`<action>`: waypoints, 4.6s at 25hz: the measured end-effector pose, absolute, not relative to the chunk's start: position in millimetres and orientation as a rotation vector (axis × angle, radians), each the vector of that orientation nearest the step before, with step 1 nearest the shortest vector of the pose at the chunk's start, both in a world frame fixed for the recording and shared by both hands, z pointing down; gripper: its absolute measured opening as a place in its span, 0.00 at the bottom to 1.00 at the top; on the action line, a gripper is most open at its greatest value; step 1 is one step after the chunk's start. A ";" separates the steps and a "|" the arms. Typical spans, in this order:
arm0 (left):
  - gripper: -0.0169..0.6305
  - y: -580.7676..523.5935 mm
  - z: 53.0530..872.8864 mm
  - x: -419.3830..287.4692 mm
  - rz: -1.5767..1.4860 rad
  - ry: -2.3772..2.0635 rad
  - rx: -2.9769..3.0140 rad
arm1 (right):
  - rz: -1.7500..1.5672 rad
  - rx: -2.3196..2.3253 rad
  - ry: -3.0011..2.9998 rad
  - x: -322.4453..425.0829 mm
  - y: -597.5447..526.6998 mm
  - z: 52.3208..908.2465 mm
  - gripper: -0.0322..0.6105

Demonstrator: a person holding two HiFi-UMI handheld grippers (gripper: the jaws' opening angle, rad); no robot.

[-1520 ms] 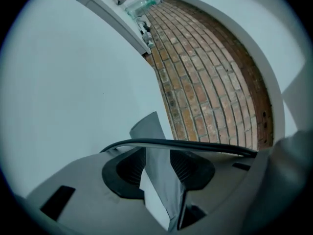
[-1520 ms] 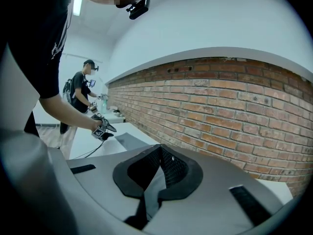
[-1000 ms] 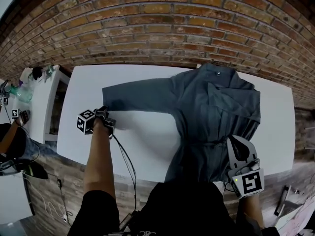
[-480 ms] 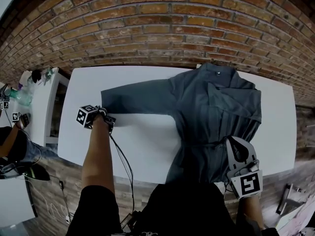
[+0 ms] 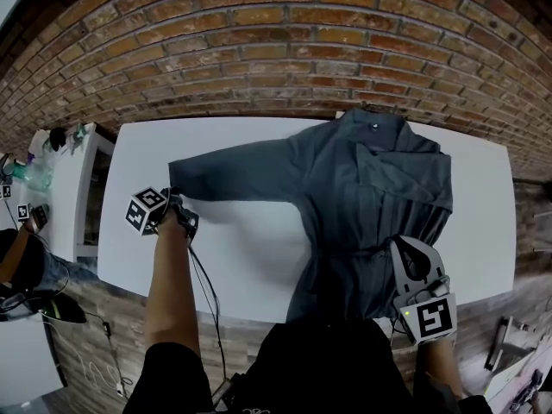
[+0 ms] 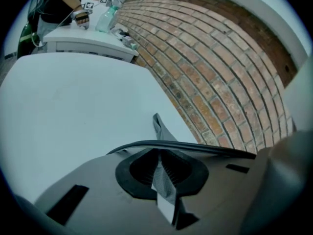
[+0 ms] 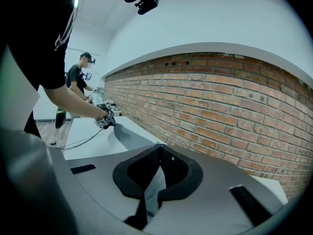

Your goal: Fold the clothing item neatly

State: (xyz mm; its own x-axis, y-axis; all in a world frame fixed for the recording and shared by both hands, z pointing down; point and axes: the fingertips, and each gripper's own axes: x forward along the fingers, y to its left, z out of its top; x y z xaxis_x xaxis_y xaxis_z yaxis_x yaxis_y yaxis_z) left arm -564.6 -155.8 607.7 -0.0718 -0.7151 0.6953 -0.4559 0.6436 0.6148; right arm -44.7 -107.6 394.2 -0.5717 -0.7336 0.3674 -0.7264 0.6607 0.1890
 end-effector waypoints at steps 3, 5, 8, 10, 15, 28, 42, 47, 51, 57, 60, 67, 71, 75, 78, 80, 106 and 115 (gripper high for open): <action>0.06 -175.8 573.5 -551.4 -0.247 -1.740 1.101 | -0.023 1.142 -2.465 -44.4 -108.7 394.3 0.05; 0.06 -190.0 546.3 -538.0 -0.219 -1.763 1.207 | -0.022 1.142 -2.466 -42.8 -108.8 394.7 0.05; 0.06 -210.5 503.4 -508.3 -0.147 -1.790 1.392 | -0.019 1.152 -2.469 -36.6 -108.2 395.0 0.05; 0.06 -221.7 477.1 -485.5 -0.081 -1.804 1.508 | -0.016 1.164 -2.469 -30.3 -107.8 395.7 0.05; 0.06 -242.2 429.3 -418.3 0.082 -1.788 1.737 | 0.011 1.207 -2.463 -8.9 -102.2 399.0 0.05; 0.06 -269.4 415.9 -216.1 0.386 -1.580 2.078 | 0.027 1.313 -2.389 76.1 -78.9 402.6 0.05; 0.06 -286.3 478.3 -53.3 0.632 -1.464 2.221 | 0.068 1.414 -2.251 171.0 -51.0 412.3 0.05; 0.06 -278.3 526.3 -6.0 0.843 -1.453 2.280 | 0.098 1.393 -2.253 179.2 -44.3 419.3 0.05; 0.06 -271.6 555.7 18.6 0.965 -1.427 2.294 | 0.096 1.363 -2.268 177.6 -42.9 420.3 0.05; 0.06 -264.9 590.6 30.5 1.124 -1.394 2.288 | 0.110 1.348 -2.267 183.0 -41.0 423.5 0.05; 0.06 -262.4 598.0 35.3 1.125 -1.364 2.296 | 0.120 1.348 -2.262 187.7 -41.5 425.1 0.05; 0.14 -253.7 601.8 48.5 1.106 -1.249 2.346 | 0.108 1.325 -2.268 184.7 -48.1 424.8 0.05; 0.20 -245.2 595.4 56.8 1.036 -1.180 2.379 | 0.094 1.305 -2.281 179.7 -50.1 424.6 0.05; 0.22 -233.9 579.5 62.3 0.962 -1.138 2.435 | 0.088 1.279 -2.286 175.9 -49.4 426.2 0.05; 0.22 -230.1 567.9 55.6 0.904 -1.159 2.453 | 0.077 1.254 -2.296 169.0 -50.1 426.9 0.05; 0.22 -234.6 558.8 44.8 0.836 -1.219 2.455 | 0.069 1.243 -2.308 163.6 -52.4 426.7 0.05; 0.22 -214.7 466.0 -194.1 0.223 -1.117 2.452 | 0.320 1.019 -2.515 52.9 -181.9 418.8 0.05; 0.22 -235.0 461.1 -211.2 0.088 -1.039 2.374 | 0.301 1.019 -2.452 52.4 -222.0 421.4 0.05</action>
